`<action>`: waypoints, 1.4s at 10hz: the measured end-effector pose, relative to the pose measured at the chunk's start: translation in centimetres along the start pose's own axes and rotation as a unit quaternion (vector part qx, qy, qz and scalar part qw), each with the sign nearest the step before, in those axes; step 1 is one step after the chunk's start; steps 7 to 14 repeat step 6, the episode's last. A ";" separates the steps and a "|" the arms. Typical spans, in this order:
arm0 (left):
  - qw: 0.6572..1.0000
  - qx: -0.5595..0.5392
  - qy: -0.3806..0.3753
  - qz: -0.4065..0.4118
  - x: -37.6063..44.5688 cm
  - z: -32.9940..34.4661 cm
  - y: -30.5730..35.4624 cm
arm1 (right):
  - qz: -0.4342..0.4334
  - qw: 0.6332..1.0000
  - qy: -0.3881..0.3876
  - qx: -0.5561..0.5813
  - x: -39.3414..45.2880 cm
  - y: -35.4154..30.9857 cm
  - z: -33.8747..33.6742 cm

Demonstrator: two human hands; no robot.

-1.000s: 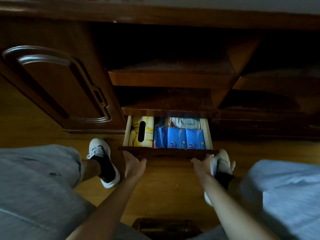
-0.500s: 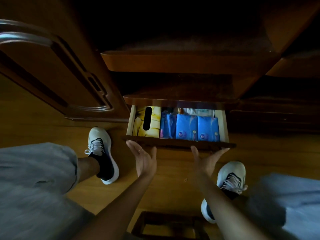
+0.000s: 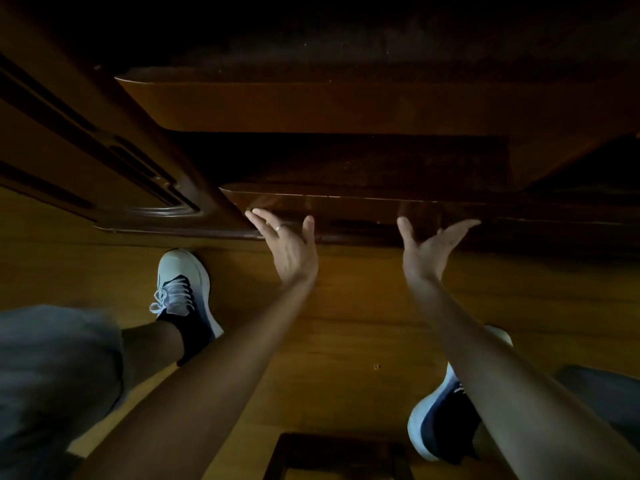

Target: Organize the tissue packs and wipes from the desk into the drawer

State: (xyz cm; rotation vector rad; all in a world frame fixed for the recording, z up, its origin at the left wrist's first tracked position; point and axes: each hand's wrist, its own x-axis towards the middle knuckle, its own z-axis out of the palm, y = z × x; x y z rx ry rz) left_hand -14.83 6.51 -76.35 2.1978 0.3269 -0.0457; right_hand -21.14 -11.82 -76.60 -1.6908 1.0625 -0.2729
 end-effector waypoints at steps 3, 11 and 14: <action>0.996 0.055 -0.073 -0.001 0.1 -2.8 -0.3 | 0.009 0.998 -0.018 -0.060 0.3 -0.6 -1.1; 0.870 0.286 -0.401 0.025 0.4 -13.6 3.5 | 0.006 0.919 -0.230 -0.319 -4.0 -8.1 -9.7; 0.870 0.286 -0.401 0.025 0.4 -13.6 3.5 | 0.006 0.919 -0.230 -0.319 -4.0 -8.1 -9.7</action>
